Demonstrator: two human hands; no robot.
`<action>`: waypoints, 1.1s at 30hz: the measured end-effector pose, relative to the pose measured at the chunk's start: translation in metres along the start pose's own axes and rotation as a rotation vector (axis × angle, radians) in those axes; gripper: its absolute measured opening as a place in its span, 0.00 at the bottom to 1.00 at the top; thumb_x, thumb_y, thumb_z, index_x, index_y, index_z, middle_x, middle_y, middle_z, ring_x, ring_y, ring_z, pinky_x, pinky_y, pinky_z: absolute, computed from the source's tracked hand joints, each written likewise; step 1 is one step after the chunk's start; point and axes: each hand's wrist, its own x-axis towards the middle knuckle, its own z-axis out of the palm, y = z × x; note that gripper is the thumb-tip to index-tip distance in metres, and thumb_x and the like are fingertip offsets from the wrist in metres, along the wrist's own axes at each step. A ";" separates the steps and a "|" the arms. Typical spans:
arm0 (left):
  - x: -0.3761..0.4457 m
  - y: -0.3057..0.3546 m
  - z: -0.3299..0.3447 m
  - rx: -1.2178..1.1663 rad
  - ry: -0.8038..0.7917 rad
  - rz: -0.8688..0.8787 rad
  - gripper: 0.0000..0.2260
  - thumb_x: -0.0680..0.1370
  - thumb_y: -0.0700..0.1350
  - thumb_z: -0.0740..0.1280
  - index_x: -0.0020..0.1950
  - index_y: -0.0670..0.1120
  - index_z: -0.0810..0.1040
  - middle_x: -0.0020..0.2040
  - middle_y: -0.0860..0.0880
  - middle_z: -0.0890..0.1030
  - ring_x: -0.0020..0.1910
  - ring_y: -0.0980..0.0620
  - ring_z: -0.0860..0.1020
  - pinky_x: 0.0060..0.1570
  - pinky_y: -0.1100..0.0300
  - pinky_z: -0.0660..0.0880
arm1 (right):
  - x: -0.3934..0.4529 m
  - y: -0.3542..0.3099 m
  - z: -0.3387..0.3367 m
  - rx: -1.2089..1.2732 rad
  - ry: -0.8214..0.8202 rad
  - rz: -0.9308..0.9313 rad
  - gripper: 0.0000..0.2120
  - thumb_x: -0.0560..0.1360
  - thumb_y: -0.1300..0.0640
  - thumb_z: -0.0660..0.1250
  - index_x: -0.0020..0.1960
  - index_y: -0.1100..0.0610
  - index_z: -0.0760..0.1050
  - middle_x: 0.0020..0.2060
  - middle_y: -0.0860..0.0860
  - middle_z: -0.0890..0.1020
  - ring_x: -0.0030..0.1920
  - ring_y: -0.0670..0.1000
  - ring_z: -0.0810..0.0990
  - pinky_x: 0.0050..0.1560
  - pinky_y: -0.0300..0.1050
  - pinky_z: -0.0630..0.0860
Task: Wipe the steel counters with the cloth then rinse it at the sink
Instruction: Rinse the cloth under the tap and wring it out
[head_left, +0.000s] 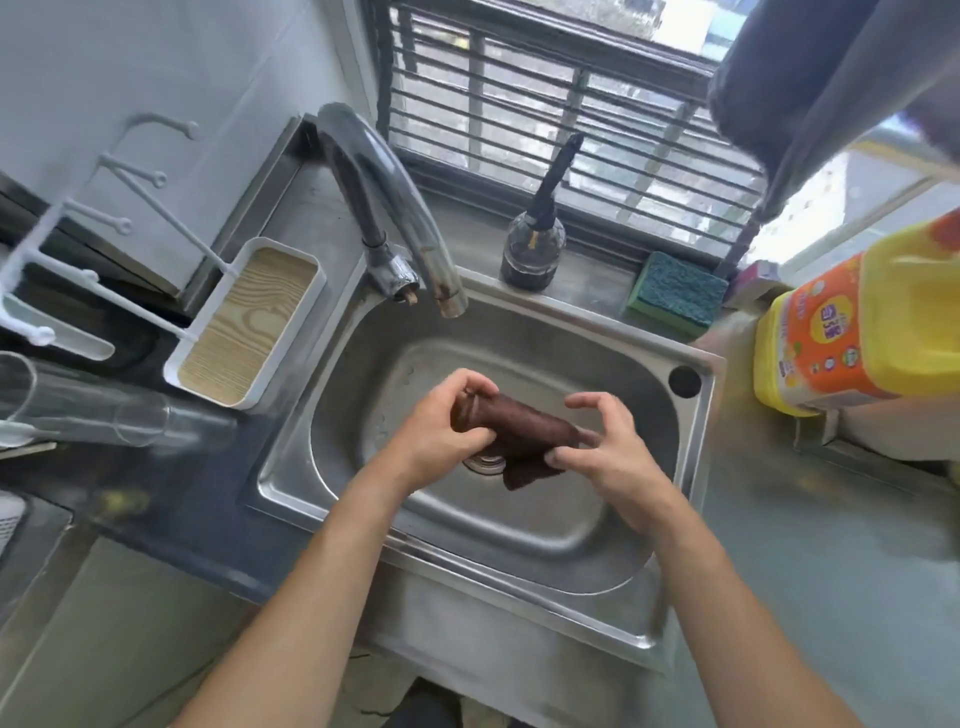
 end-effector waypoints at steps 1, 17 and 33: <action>0.001 0.003 0.005 0.006 0.009 0.025 0.20 0.73 0.34 0.71 0.61 0.52 0.76 0.48 0.51 0.79 0.46 0.56 0.80 0.50 0.63 0.77 | -0.001 0.002 -0.006 0.075 0.033 -0.009 0.29 0.65 0.64 0.78 0.58 0.41 0.75 0.77 0.53 0.60 0.62 0.49 0.82 0.48 0.37 0.80; 0.010 0.080 0.137 0.497 -0.065 0.285 0.15 0.68 0.40 0.80 0.53 0.48 0.85 0.51 0.51 0.68 0.46 0.62 0.71 0.56 0.67 0.72 | -0.070 0.003 -0.140 -0.570 -0.020 0.034 0.10 0.66 0.52 0.73 0.43 0.45 0.72 0.52 0.51 0.75 0.56 0.54 0.76 0.51 0.42 0.70; 0.040 0.096 0.269 0.411 0.141 0.082 0.27 0.71 0.40 0.75 0.67 0.49 0.69 0.57 0.46 0.72 0.54 0.47 0.75 0.57 0.51 0.75 | -0.093 0.098 -0.199 0.010 0.731 0.339 0.19 0.74 0.47 0.76 0.55 0.58 0.74 0.48 0.51 0.82 0.47 0.53 0.80 0.46 0.44 0.72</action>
